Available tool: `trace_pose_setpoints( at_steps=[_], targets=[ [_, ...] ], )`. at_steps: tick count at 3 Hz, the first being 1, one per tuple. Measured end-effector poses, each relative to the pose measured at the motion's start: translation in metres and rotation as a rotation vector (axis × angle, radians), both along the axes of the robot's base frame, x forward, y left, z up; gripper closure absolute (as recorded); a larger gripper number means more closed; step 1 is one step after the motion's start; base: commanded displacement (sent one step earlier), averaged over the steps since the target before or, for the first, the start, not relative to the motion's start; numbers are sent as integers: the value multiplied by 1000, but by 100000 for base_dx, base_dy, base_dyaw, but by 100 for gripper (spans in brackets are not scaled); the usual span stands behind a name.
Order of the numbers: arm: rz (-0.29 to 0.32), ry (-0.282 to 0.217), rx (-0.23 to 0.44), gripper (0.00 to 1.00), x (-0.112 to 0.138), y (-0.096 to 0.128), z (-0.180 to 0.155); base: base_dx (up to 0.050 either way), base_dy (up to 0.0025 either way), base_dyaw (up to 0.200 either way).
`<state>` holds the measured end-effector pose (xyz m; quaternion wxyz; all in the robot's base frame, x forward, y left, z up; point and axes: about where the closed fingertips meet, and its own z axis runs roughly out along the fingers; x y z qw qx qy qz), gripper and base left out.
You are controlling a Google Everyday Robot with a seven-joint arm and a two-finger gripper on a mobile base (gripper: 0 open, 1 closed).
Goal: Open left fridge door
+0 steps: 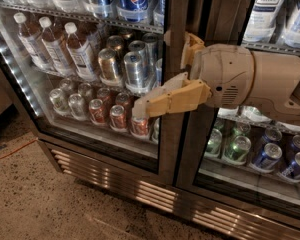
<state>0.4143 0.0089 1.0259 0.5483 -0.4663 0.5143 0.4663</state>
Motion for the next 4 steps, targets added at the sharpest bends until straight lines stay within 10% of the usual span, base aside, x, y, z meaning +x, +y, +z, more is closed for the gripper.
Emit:
trace_pose_setpoints(
  at_steps=[1,4],
  targets=[
    [0,0,0,0,0,0,0,0,0,0],
    [0,0,0,65,0,0,0,0,0,0]
  ],
)
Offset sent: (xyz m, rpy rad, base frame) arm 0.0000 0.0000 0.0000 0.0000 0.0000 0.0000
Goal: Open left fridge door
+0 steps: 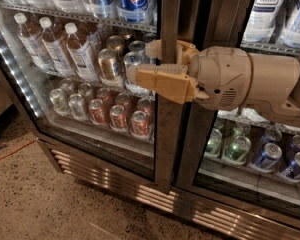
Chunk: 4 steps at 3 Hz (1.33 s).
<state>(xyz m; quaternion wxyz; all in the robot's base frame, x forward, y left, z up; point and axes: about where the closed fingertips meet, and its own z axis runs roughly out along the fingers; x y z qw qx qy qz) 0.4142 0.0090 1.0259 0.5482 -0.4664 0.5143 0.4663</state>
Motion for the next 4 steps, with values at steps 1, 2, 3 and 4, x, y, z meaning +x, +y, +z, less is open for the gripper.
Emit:
trace_pose_setpoints(
  at_steps=[1,2,3,4],
  targets=[
    [0,0,0,89,0,0,0,0,0,0],
    [0,0,0,100,0,0,0,0,0,0],
    [0,0,0,100,0,0,0,-5001,1,-10],
    [0,0,0,100,0,0,0,-5000,-1,11]
  ],
)
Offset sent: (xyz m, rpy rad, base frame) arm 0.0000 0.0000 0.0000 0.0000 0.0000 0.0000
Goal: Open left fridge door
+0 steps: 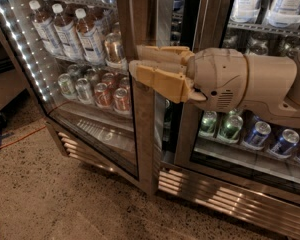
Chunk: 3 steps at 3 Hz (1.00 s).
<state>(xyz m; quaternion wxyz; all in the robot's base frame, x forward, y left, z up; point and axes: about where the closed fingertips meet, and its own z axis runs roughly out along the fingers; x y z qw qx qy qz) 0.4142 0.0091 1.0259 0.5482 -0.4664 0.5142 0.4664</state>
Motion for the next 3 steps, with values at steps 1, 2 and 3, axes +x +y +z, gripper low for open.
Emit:
trace_pose_setpoints(
  at_steps=[1,2,3],
  targets=[
    [2,-1,-1,100,-1,1,0,-5000,-1,4],
    [2,-1,-1,100,-1,1,0,0,0,0],
    [2,-1,-1,91,-1,1,0,0,0,0]
  ],
)
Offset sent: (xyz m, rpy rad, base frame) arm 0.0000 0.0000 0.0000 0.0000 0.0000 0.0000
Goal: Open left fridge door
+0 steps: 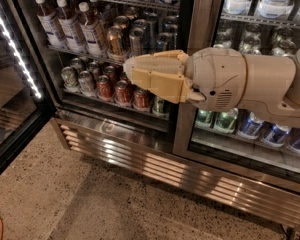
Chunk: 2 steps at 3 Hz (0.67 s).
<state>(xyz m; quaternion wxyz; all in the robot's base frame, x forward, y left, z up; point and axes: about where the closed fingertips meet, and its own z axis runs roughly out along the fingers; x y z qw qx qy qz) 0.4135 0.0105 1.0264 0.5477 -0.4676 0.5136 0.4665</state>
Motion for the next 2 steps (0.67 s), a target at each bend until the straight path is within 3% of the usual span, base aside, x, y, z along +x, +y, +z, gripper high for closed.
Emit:
trace_pose_setpoints(
  at_steps=[2],
  targets=[
    [0,0,0,49,0,0,0,0,0,0]
  ],
)
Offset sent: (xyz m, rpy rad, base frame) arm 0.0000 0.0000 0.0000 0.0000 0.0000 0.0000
